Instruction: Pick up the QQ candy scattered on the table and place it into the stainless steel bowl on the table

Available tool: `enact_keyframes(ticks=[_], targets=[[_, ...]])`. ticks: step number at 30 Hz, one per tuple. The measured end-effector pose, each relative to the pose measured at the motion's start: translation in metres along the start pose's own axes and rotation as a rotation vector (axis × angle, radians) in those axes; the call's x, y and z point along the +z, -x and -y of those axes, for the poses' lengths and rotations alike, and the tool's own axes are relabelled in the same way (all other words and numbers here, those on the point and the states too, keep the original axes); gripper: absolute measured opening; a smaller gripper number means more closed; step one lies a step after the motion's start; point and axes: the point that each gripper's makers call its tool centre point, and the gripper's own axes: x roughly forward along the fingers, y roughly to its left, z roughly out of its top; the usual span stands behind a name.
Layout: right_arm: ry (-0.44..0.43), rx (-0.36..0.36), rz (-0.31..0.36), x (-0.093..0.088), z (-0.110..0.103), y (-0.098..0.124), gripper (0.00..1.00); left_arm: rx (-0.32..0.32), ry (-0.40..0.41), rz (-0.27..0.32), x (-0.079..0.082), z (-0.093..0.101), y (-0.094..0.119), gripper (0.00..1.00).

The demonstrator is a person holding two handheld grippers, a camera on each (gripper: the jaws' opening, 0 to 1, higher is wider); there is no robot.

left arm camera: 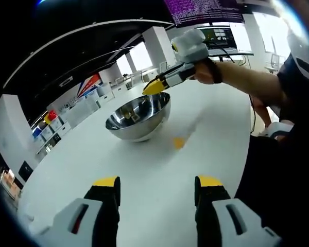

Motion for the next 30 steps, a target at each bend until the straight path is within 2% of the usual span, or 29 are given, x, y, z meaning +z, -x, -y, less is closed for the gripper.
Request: enact_keyframes(ticks=[3,8,12,14,19,23,27,30], targets=[[0.0,0.029,0.046,0.015,-0.013,0.017,0.16,-0.001,0.0,0.005,0.001,0.0,0.001,0.58],[0.003,0.053,0.082,0.025,-0.029,0.042,0.15,-0.005,-0.002,0.01,0.002,0.001,0.001,0.58],[-0.027,0.106,0.086,0.019,-0.048,0.059,0.14,-0.014,-0.011,0.021,0.005,0.004,0.002,0.59],[-0.038,0.129,0.071,0.007,-0.059,0.062,0.14,-0.022,-0.013,0.031,0.007,0.005,0.002,0.59],[-0.055,0.172,-0.045,-0.043,-0.079,0.06,0.13,-0.026,-0.016,0.035,0.009,0.007,0.002,0.59],[-0.072,0.181,-0.117,-0.078,-0.089,0.051,0.11,-0.032,-0.023,0.038,0.011,0.008,0.002,0.59],[-0.081,0.202,-0.156,-0.095,-0.098,0.046,0.11,-0.068,0.0,0.071,0.019,0.014,0.005,0.6],[-0.088,0.198,-0.177,-0.104,-0.099,0.041,0.11,-0.069,-0.003,0.076,0.02,0.015,0.005,0.6]])
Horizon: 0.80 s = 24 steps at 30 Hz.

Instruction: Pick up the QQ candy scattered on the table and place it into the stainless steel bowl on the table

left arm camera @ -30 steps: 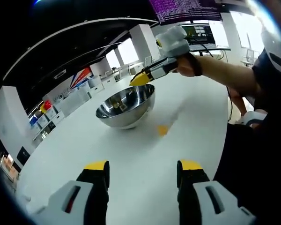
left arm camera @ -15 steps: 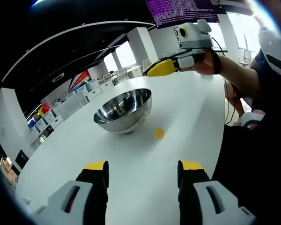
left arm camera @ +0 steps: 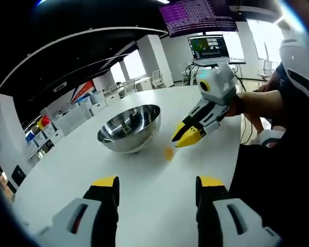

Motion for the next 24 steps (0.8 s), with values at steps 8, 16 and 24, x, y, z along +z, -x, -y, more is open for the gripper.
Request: enact_keyframes(ticks=[8,16,24], targets=[[-0.018,-0.029,-0.043,-0.013,0.011,-0.012,0.11,-0.003,-0.003,-0.009,-0.003,0.002,-0.002,0.6],[-0.017,-0.025,-0.045,-0.014,0.009,-0.015,0.11,-0.005,0.002,-0.009,-0.005,0.002,-0.003,0.6],[-0.023,-0.023,-0.046,-0.017,0.009,-0.02,0.11,-0.014,0.003,-0.006,-0.005,0.005,-0.005,0.6]])
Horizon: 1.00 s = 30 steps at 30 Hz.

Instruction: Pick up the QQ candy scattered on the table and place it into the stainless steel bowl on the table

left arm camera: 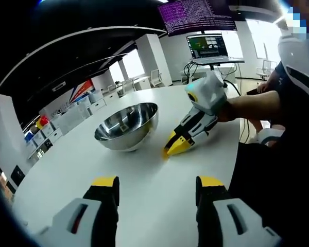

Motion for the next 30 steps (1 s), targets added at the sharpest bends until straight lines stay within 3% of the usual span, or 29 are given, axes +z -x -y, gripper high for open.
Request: enact_keyframes(ticks=[30], targets=[[0.007,-0.01,0.027,0.007,-0.005,0.01,0.04,-0.003,0.0,-0.002,-0.001,0.0,-0.002,0.6]])
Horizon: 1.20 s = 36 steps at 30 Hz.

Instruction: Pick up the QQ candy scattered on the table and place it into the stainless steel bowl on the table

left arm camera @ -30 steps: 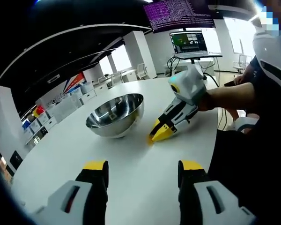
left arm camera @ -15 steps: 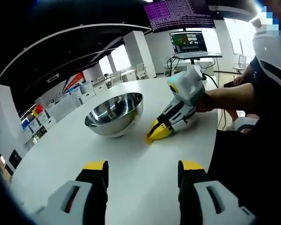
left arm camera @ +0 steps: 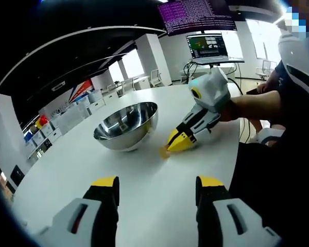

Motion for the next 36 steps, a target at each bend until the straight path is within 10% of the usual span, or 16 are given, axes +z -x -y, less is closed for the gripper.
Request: enact_keyframes(ticks=[14,36], targets=[[-0.005,-0.014,0.025,0.012,0.001,0.019,0.04,0.003,-0.014,0.004,0.005,0.002,0.003,0.6],[0.062,-0.038,0.16,0.087,0.013,0.04,0.04,0.01,-0.017,0.004,0.005,0.002,0.006,0.6]])
